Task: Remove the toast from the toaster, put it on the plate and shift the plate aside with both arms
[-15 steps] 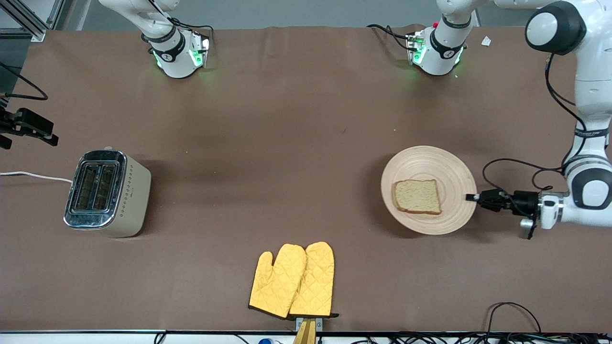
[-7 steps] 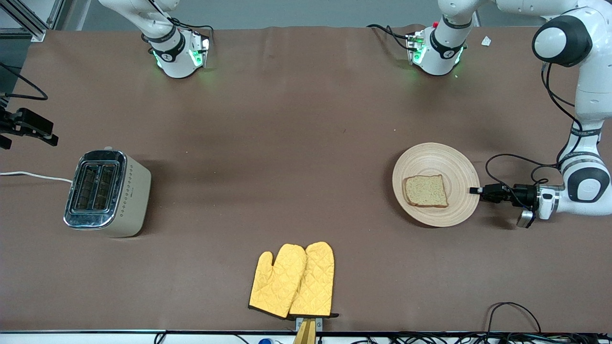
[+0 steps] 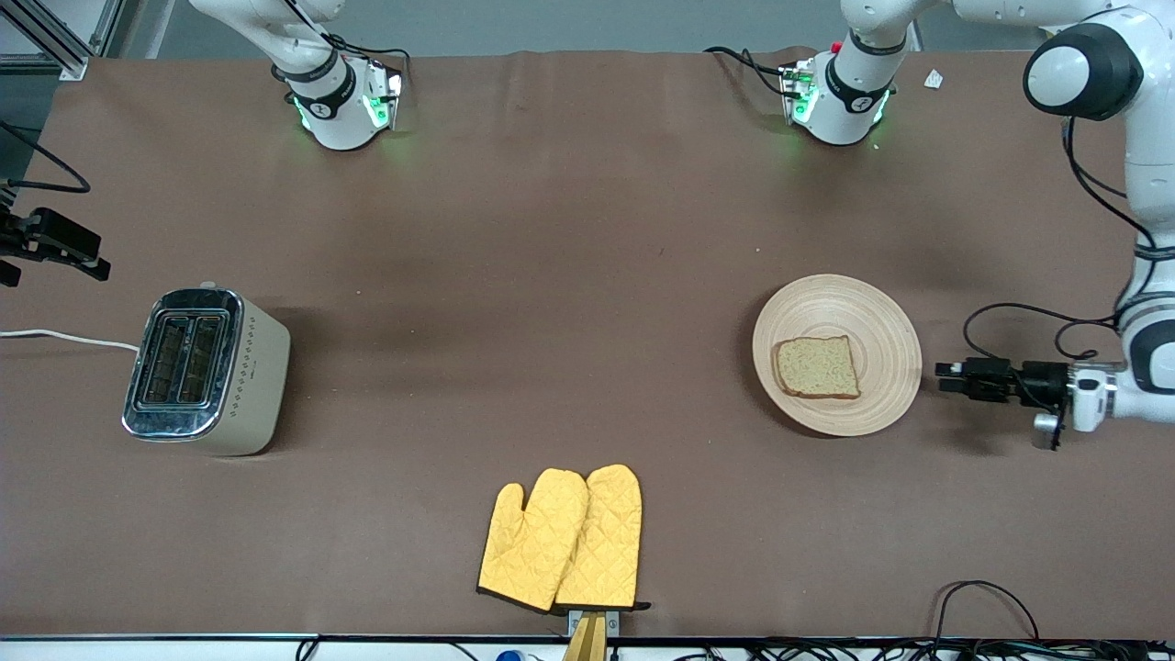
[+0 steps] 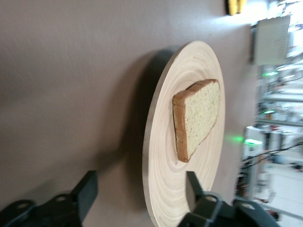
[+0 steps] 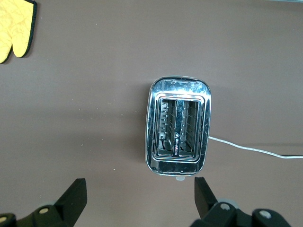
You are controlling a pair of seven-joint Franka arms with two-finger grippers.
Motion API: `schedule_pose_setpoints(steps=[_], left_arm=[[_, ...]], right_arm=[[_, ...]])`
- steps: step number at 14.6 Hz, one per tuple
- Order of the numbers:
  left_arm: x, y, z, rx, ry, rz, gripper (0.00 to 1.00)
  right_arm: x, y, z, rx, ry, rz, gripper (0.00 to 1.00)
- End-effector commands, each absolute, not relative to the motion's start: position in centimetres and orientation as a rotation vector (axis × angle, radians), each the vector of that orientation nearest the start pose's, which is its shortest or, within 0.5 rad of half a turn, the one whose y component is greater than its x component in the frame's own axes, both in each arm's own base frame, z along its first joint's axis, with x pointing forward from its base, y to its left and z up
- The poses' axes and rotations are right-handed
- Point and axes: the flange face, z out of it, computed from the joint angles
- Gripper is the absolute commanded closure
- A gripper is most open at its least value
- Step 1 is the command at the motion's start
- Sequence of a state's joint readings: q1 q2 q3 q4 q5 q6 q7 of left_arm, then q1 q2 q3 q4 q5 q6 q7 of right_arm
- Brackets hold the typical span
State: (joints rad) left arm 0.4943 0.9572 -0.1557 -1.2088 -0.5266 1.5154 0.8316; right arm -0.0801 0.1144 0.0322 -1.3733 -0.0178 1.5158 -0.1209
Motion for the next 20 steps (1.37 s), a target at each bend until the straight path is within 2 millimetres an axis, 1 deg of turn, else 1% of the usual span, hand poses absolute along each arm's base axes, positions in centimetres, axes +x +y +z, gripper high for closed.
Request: schedule_pose_setpoints(steps=[1,3,4,6,7,8,9,10,11,12,13,14,15,16,17,18,19,20], left_arm=[[69.1,14.4,28.1,2.389,-0.503,-0.213,0.00],[70.4,9.5,35.9,2.579,-0.676,-0.194,0.00],[70.6,7.0,39.0,2.651,-0.731,-0.183,0.00],[70.0,1.8,45.3,2.774,-0.755,-0.154,0.00],[69.4,-0.9,48.0,2.833,-0.760,-0.143,0.00],[68.4,-3.9,51.1,2.905,-0.736,-0.124,0.00],[67.3,-6.1,53.6,2.960,-0.676,-0.112,0.00],[66.1,-8.2,56.0,3.016,-0.568,-0.094,0.00],[65.1,-8.9,58.1,3.070,-0.443,-0.054,0.00],[63.9,-9.9,60.2,3.084,-0.337,-0.030,0.00],[62.4,-9.8,62.1,3.093,-0.213,-0.040,0.00],[60.6,-10.2,63.8,3.092,-0.099,-0.052,0.00],[59.5,-10.2,64.3,3.098,-0.044,-0.055,0.00],[58.5,-10.1,65.1,3.099,-0.040,-0.041,0.00],[57.5,-9.8,65.2,3.105,-0.036,-0.005,0.00],[56.5,-9.4,65.2,3.107,-0.052,0.075,0.00],[55.2,-9.2,64.3,3.108,-0.137,0.157,0.00],[54.0,-9.3,63.4,3.110,-0.174,0.214,0.00]], right_arm=[[57.7,-3.5,65.0,-3.172,-0.118,-0.052,0.00],[57.8,-3.7,64.5,-3.169,-0.109,-0.037,0.00],[57.8,-4.0,64.6,-3.163,-0.097,-0.050,0.00],[57.6,-3.3,64.7,-3.163,-0.114,-0.038,0.00],[57.3,-3.1,65.1,-3.167,-0.123,-0.035,0.00],[57.0,-3.3,65.6,-3.167,-0.115,-0.033,0.00],[56.9,-3.9,65.5,-3.168,-0.098,-0.030,0.00],[56.5,-4.9,65.9,-3.168,-0.074,-0.027,0.00],[55.7,-5.3,66.5,-3.170,-0.056,-0.010,0.00],[54.8,-6.1,67.3,-3.171,-0.028,-0.002,0.00],[54.1,-6.6,67.5,-3.171,-0.012,0.025,0.00],[53.8,-6.8,67.2,-3.167,-0.004,0.071,0.00],[53.7,-6.9,67.1,-3.166,0.006,0.081,0.00],[53.8,-7.5,67.1,-3.168,0.018,0.072,0.00],[53.9,-7.8,67.2,-3.179,0.018,0.055,0.00],[54.1,-7.7,67.3,-3.226,0.014,0.050,0.00],[54.2,-7.5,67.4,-3.260,0.016,0.035,0.00],[54.5,-7.3,67.8,-3.261,0.013,-0.011,0.00]])
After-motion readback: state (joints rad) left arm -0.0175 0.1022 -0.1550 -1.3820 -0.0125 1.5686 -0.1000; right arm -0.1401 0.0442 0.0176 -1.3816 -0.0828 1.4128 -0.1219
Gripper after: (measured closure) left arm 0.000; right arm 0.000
